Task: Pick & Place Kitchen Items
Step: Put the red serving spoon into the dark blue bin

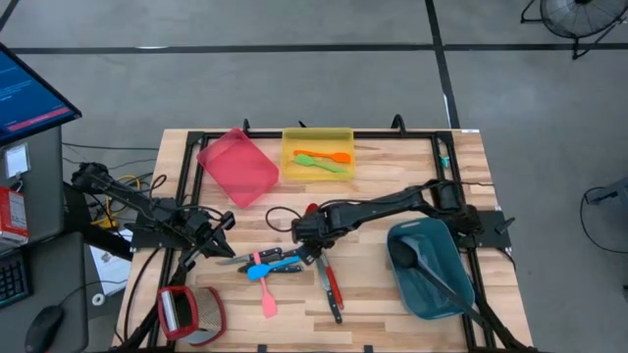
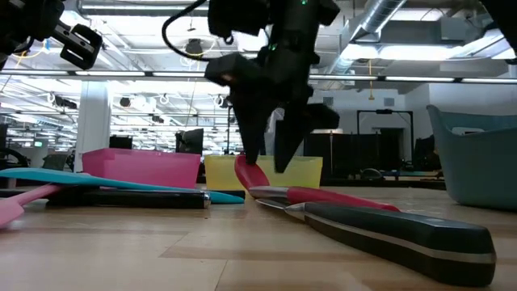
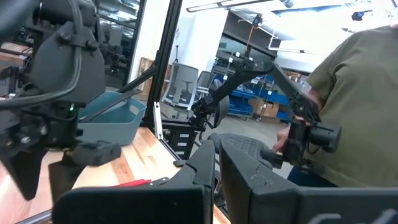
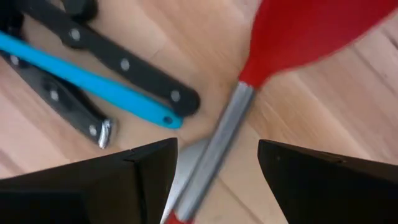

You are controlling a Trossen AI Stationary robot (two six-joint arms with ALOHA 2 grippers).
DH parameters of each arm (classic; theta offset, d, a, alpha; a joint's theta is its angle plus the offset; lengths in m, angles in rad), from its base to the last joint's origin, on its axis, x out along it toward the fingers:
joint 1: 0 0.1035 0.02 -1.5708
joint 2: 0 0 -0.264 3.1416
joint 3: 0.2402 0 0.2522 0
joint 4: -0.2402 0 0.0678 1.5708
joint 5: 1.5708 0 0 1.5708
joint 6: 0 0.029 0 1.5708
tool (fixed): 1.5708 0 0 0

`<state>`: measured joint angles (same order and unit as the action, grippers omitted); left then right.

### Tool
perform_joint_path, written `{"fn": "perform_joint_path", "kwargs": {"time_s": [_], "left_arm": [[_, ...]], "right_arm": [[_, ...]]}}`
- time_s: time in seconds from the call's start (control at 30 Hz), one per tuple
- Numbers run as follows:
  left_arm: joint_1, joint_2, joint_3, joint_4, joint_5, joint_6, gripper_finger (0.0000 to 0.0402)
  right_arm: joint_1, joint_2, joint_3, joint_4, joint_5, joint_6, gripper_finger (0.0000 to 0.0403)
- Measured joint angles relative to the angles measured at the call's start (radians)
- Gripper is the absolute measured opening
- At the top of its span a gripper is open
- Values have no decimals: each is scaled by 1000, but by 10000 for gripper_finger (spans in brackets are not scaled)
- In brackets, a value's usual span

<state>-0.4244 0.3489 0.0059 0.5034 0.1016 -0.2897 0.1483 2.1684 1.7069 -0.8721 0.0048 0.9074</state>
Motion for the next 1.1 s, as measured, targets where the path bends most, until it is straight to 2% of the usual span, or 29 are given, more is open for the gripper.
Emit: {"fn": "perform_joint_path", "kwargs": {"time_s": [0.27,0.43,0.53,0.77,1.1], "left_arm": [[0,0,0,2,0,0,8],[0,-1,0,9,0,0,8],[0,2,0,17,0,0,8],[0,6,0,17,0,0,8],[0,6,0,21,0,0,8]], "right_arm": [[-5,58,-4,42,13,-16,221],[-8,88,-4,51,-15,-34,215],[-8,89,-3,40,-16,-35,186],[-17,91,-5,23,-9,-13,62],[-29,81,-5,16,-13,-39,56]]}}
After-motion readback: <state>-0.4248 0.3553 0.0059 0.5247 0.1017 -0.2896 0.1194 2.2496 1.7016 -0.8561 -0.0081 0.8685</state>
